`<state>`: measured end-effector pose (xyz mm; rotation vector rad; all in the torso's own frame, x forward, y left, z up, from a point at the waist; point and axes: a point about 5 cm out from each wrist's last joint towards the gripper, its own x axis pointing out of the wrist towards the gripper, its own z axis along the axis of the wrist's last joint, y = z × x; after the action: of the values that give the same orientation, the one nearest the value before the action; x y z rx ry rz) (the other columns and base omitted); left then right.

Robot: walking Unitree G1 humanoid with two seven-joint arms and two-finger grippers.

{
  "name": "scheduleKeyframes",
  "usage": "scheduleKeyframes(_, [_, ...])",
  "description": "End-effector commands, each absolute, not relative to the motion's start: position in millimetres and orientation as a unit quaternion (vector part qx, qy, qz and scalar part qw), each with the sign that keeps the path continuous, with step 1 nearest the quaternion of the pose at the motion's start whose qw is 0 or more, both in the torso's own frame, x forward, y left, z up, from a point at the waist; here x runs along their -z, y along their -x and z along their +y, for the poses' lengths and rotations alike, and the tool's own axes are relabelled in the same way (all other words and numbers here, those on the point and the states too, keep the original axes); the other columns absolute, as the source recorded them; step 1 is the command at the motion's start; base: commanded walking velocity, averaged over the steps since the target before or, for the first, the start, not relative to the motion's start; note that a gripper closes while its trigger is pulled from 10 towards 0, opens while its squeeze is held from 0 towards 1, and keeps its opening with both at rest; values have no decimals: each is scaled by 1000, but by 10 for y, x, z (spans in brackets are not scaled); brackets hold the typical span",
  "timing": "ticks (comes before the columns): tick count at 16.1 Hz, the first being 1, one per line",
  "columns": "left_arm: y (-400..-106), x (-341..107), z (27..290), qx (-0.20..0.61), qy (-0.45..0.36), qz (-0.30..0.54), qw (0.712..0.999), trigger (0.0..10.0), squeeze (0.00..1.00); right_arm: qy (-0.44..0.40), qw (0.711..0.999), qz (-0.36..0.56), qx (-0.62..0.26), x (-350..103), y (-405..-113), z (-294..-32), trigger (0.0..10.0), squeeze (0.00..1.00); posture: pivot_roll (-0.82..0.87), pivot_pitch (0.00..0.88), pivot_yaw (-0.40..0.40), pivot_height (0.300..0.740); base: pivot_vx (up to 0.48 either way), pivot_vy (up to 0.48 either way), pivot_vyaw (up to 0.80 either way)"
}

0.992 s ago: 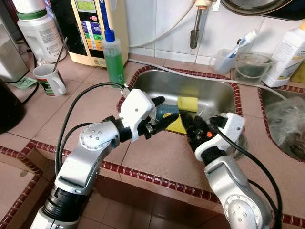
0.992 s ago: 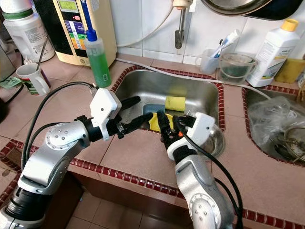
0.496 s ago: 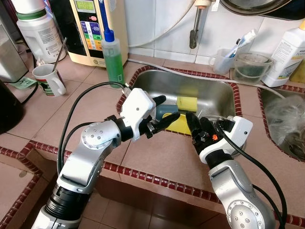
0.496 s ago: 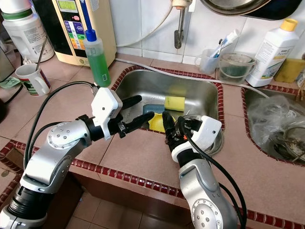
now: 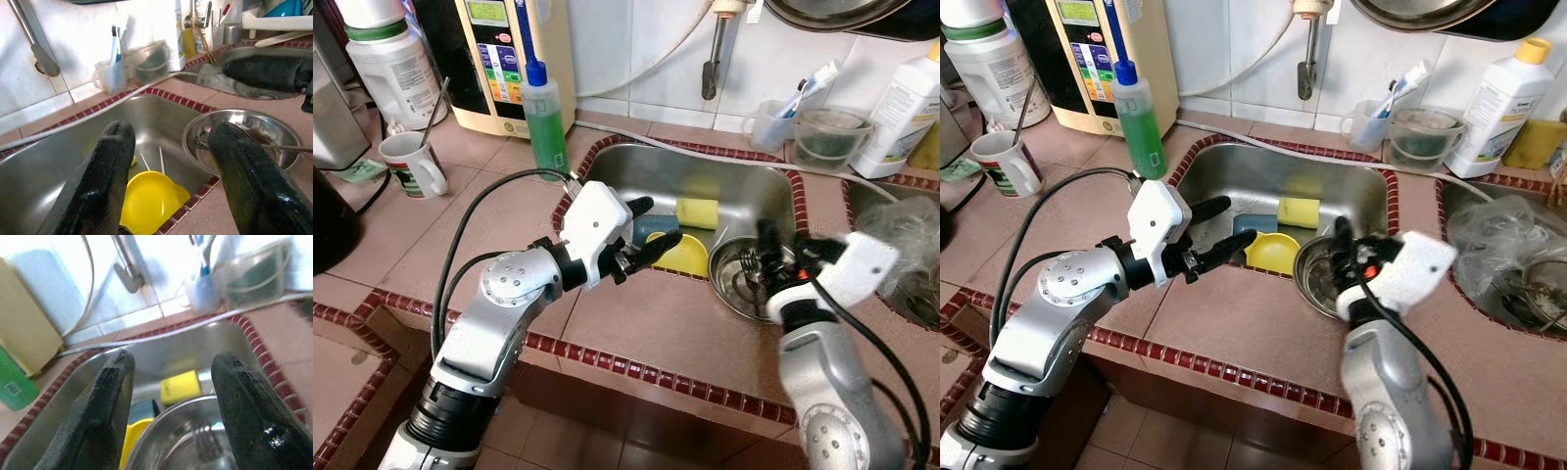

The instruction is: Kitchen organization

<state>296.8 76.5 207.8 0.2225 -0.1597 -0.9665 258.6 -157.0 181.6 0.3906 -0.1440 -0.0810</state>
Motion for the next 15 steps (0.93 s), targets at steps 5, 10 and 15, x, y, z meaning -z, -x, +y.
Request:
scheduleKeyframes(5, [-3000, -2086, 728, 460, -108, -84, 878, 10000, 0, -155, 979, -117, 61, -1967, -2531, -1673, 10000, 0, -98, 78, 32, 740, 0, 0, 0])
scheduleKeyframes(10, [-3070, -2027, 672, 447, -96, -75, 886, 10000, 0, -48, 975, -168, 137, -2104, -2436, -2069, 10000, 0, -129, 63, 37, 740, 0, 0, 0])
scheduleKeyframes(15, [-3154, -2001, 744, 387, -52, -87, 916, 10000, 0, 48, 972, -178, 147, -1981, -2222, -2158, 10000, 0, -149, 41, 38, 740, 0, 0, 0])
